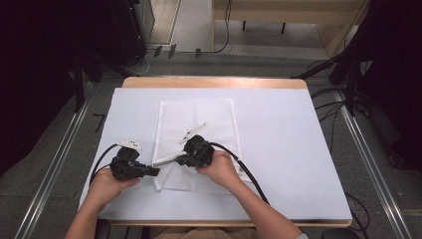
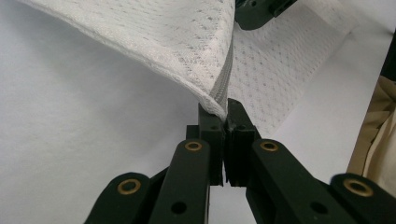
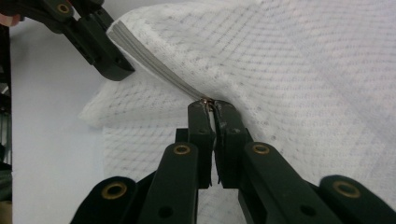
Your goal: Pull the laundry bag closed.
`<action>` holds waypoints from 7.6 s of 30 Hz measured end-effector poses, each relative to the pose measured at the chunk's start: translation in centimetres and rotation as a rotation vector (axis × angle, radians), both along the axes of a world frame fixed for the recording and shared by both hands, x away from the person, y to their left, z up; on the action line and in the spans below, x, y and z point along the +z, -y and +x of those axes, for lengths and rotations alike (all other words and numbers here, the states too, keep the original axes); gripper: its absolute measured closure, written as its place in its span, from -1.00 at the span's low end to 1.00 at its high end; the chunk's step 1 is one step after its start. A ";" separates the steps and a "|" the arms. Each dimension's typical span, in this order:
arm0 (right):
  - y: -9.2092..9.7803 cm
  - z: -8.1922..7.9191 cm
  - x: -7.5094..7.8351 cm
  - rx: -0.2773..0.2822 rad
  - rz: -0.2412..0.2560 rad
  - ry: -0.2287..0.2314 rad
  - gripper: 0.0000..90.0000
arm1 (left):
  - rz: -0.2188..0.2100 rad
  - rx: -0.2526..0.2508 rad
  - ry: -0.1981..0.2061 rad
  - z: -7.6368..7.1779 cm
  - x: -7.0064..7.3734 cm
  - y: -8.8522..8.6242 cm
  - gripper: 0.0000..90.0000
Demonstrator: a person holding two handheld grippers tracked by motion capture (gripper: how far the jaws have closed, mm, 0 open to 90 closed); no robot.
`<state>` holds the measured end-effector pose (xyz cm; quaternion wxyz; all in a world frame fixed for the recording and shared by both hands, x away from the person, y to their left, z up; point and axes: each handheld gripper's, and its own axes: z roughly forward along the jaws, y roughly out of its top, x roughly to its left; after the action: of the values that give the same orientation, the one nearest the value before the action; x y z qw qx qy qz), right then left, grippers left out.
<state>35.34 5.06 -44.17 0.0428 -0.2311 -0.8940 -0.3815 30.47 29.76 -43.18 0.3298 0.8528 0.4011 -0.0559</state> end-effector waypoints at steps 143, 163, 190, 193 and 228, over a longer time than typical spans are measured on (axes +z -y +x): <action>13.2 0.8 -1.2 -0.186 -0.118 -0.063 0.95 | 0.010 -0.026 -0.039 -0.2 -0.3 -1.0 0.96; 15.4 0.3 -1.0 -0.191 -0.124 -0.058 0.95 | 0.001 -0.003 -0.044 -0.1 -0.4 -1.3 0.96; 15.0 -1.0 -0.1 -0.187 -0.067 -0.038 0.76 | -0.038 0.039 -0.008 0.1 -0.3 -1.5 0.25; 15.4 -1.0 0.2 -0.204 -0.049 -0.011 0.55 | -0.041 0.063 0.018 0.1 -0.2 -1.6 0.05; 21.8 0.8 0.6 -0.395 0.043 0.191 -0.28 | -0.022 0.270 0.164 0.6 0.4 -3.9 -0.19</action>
<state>36.19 -16.73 -43.54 -0.1128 -0.3635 -0.8230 -0.4216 31.08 33.66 -42.75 0.3753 0.7893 0.4830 0.0542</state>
